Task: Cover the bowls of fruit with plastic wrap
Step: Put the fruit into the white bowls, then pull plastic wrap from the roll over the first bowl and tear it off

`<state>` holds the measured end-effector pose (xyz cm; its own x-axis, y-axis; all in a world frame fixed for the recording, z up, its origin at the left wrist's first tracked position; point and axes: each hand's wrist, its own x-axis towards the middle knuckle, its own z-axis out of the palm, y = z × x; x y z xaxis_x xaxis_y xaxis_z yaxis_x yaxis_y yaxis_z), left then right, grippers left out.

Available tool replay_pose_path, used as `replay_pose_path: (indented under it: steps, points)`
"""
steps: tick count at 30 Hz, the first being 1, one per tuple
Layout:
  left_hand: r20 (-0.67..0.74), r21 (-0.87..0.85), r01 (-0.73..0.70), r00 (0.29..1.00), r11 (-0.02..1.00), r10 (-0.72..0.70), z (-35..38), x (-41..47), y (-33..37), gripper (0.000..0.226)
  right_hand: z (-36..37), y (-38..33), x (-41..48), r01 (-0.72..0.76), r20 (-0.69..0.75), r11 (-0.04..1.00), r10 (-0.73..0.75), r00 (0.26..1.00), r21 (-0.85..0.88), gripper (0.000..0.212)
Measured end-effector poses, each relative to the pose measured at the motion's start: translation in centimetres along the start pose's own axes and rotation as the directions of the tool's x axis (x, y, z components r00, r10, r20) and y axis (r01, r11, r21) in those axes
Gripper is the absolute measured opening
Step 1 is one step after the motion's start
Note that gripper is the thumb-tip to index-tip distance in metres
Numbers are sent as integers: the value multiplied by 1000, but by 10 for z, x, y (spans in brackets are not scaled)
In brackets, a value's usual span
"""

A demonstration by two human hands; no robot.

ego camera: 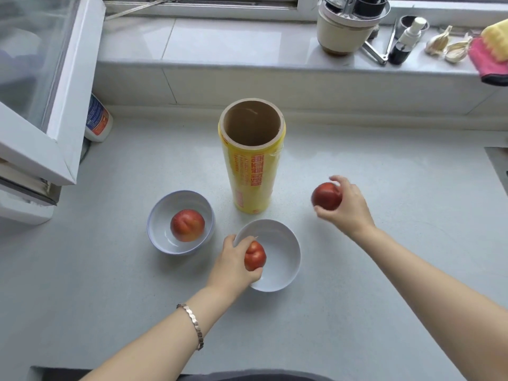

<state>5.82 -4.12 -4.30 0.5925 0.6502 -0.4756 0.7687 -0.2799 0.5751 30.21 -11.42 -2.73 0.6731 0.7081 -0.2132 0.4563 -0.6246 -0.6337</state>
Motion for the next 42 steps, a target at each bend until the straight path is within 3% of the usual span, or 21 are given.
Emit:
replay_pose_path:
  steps: [2, 4, 6, 9, 12, 16, 20, 22, 25, 28, 30, 33, 35, 40, 42]
  points:
    - [-9, -2, -3, 1000, 1000, 3, -1, 0, 0, 57, 1, -16, -22, 200, 149, 980, -197, 969, -1, 74]
    - [-12, -4, -1, 1000, 1000, 1, -1, 0, 0, 56, 8, -32, -44, 343, 327, 939, -315, 891, -30, 75]
    - [-21, -17, 0, 1000, 1000, -1, -2, 0, 1, 52, 21, -44, -60, 464, 449, 876, -364, 816, -133, 72]
    - [-8, -33, 4, 1000, 999, -4, -3, 0, 0, 52, 44, -50, -65, 638, 566, 672, -378, 733, -376, 65]
    - [32, -25, -3, 999, 1000, 4, -6, 0, -2, 59, 56, -51, -62, 642, 598, 583, -304, 741, -499, 60]
    - [49, -32, -21, 999, 999, 22, -8, -1, -4, 57, 62, -58, -65, 593, 571, 580, -250, 782, -559, 46]
    - [65, -117, 37, 997, 992, -30, -2, -4, -10, 69, 73, -64, -71, 512, 525, 599, -173, 833, -616, 34]
    - [58, -241, 91, 995, 966, -79, 0, -5, -11, 73, 76, -58, -72, 503, 536, 651, -171, 827, -568, 38]
    - [37, -343, 113, 994, 933, -106, -4, -7, -7, 72, 73, -49, -73, 408, 517, 854, -202, 832, -323, 66]
    - [15, -374, 111, 993, 921, -113, -12, -7, -7, 70, 58, -65, -67, 281, 199, 959, -284, 938, 42, 82]
    - [0, -359, 107, 993, 927, -114, -18, -4, -6, 68, 46, -87, -51, 191, 22, 952, -202, 979, 239, 97]
    - [-17, -347, 83, 995, 934, -94, -27, 4, -2, 66, 34, -120, -16, 149, -53, 896, -139, 989, 419, 116]
    - [-18, -362, 59, 997, 930, -70, -31, 8, 0, 65, 34, -139, -1, 196, -103, 855, -166, 981, 480, 124]
    - [2, -376, 20, 1000, 926, -21, -40, 4, -6, 54, 40, -153, 4, 235, -193, 856, -161, 968, 460, 98]
    - [-149, -279, -46, 989, 959, 4, -47, -2, -12, 52, 34, -153, 3, 222, -240, 853, -117, 964, 473, 94]
